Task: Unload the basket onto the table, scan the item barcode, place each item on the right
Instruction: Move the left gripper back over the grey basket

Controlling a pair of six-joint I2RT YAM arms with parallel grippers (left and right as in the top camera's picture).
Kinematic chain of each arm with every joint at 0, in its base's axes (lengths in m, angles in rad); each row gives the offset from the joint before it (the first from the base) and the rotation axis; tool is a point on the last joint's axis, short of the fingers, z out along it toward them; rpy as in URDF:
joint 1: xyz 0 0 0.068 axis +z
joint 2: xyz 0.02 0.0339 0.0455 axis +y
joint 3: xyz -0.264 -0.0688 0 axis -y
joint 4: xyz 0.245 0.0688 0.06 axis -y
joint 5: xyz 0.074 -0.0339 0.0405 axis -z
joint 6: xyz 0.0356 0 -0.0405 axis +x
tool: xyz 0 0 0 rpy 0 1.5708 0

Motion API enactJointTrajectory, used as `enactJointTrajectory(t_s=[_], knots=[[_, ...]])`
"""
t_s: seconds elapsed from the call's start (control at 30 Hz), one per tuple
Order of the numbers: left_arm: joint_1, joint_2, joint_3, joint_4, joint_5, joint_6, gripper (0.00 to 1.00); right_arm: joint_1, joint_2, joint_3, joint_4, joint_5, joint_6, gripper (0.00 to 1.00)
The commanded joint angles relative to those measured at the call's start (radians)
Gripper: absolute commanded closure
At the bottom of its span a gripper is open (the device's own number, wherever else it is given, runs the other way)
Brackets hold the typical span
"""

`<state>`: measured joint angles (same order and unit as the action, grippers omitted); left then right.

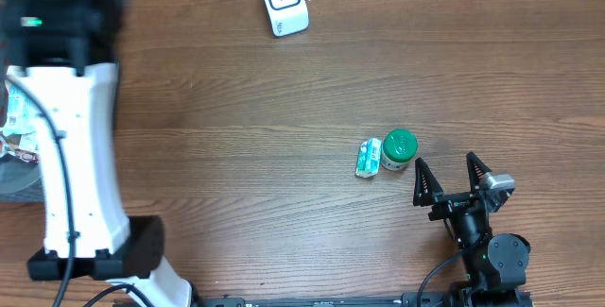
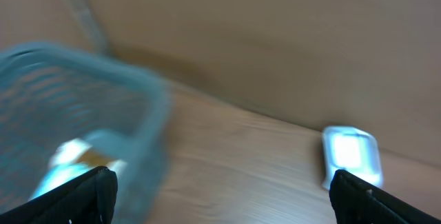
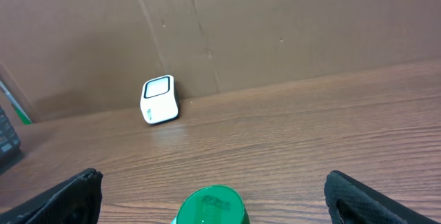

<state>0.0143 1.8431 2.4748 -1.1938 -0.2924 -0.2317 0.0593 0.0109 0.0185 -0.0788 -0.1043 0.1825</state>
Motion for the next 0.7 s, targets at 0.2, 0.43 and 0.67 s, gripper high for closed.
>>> enactJointTrajectory(t_s=[0.2, 0.43, 0.67], knots=[[0.368, 0.101, 0.006, -0.043, 0.29, 0.019, 0.01, -0.005, -0.008, -0.01, 0.004, 0.006, 0.0, 0.0], [0.452, 0.235, 0.006, -0.146, 0.29, 0.051, 0.0, -0.005, -0.008, -0.01, 0.004, 0.006, 0.0, 0.0], [0.479, 0.386, 0.006, -0.18, 0.293, 0.169, 0.0, -0.005, -0.008, -0.01, 0.004, 0.006, 0.0, 0.0]])
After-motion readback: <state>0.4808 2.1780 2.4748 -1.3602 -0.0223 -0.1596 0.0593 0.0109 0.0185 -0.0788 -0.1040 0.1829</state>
